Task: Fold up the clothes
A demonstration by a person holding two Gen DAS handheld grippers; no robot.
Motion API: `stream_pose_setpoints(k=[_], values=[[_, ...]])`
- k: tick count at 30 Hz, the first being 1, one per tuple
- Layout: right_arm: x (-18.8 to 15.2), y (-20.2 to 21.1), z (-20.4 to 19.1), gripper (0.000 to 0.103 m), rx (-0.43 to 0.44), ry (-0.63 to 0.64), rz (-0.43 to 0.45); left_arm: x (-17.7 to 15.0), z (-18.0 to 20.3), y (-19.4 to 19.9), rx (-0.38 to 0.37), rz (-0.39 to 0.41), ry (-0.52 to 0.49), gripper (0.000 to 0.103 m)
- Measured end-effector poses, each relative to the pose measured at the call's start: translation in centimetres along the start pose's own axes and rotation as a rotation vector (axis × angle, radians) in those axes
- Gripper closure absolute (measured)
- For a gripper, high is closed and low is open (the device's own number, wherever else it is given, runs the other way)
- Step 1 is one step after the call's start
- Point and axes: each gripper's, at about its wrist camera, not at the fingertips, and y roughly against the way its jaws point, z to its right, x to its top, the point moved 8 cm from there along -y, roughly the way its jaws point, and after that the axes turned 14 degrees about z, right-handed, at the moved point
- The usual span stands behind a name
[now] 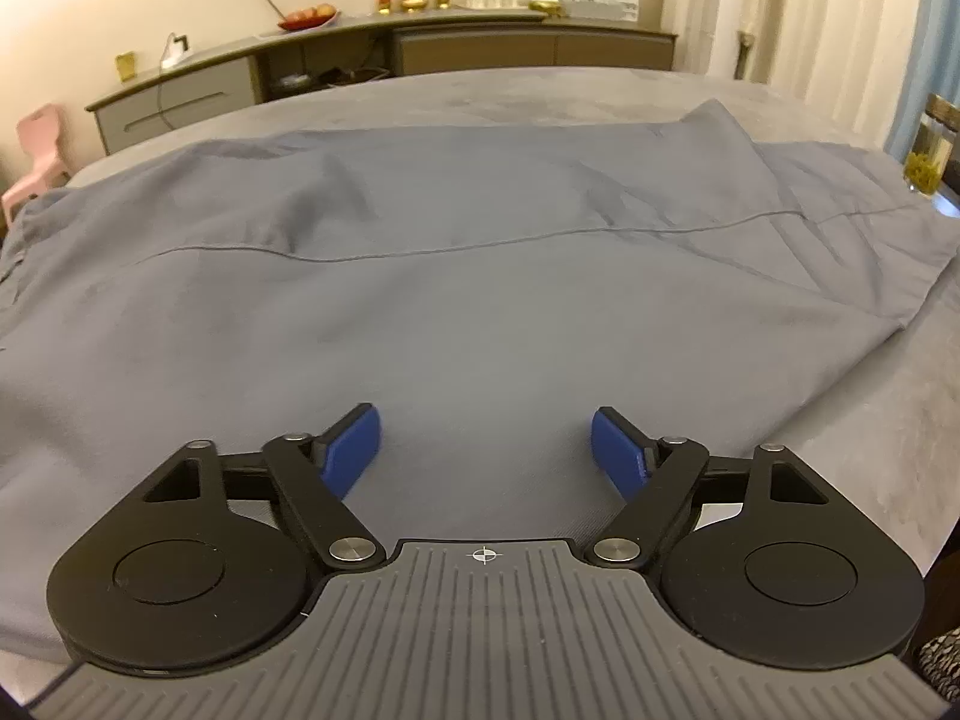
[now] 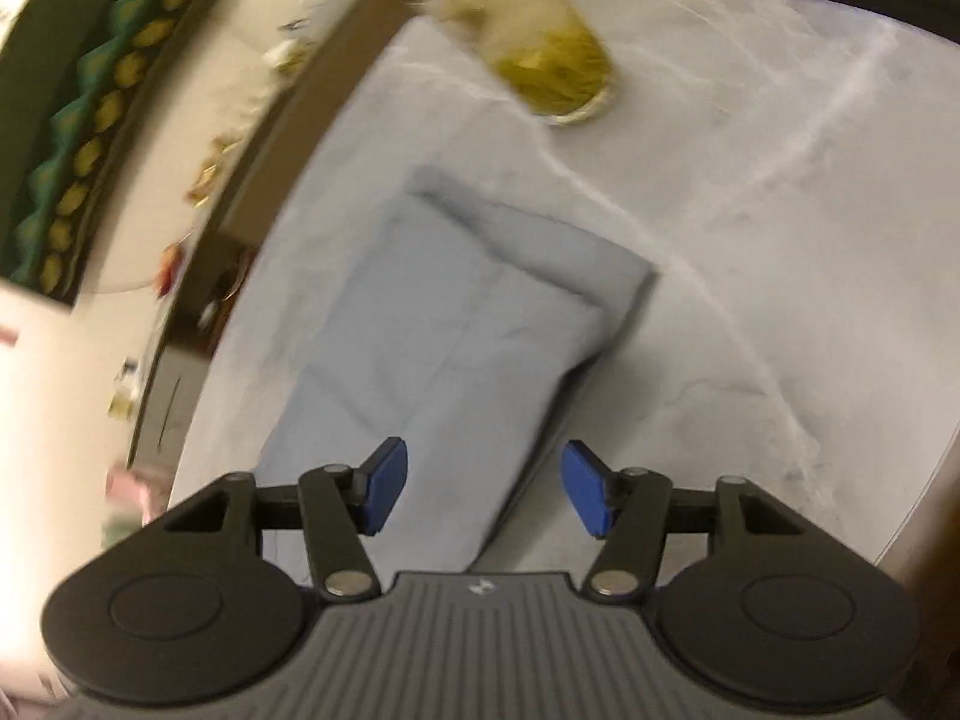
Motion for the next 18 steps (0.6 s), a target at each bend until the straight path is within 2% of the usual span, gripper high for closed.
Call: stream_pose_setpoints(k=[1,5,8,11,12,14,16,18], values=[[0.1,-0.5,-0.2,0.044,-0.013,0.018,0.014,0.0,0.1,0.1,0.000,0.003,-0.001,0.030],[1.1,-2.5,-0.7,0.063,-0.061,0.082,0.074,-0.2,0.2,0.4,-0.004,0.014,-0.001,0.030],[2.4,-2.8,-1.2,0.101,-0.039,0.153,0.154,-0.2,0.3,0.3,-0.004,0.013,-0.005,0.029],[3.3,-0.9,-3.1,0.101,0.029,0.279,0.292,-0.1,0.3,0.2,-0.007,0.008,-0.009,0.027],[3.4,-0.9,-3.5,0.101,0.014,0.331,0.314,-0.1,0.3,0.2,-0.007,0.010,-0.010,0.026],[3.1,-2.2,-3.0,0.101,-0.057,0.367,0.281,-0.2,0.3,0.2,-0.008,0.013,-0.011,0.025],[3.0,-4.0,-1.5,0.101,-0.122,0.329,0.208,-0.3,0.2,0.3,-0.009,0.019,-0.013,0.024],[3.1,-5.1,-0.7,0.101,-0.149,0.301,0.165,-0.3,-0.5,0.6,0.017,0.022,-0.005,0.024]])
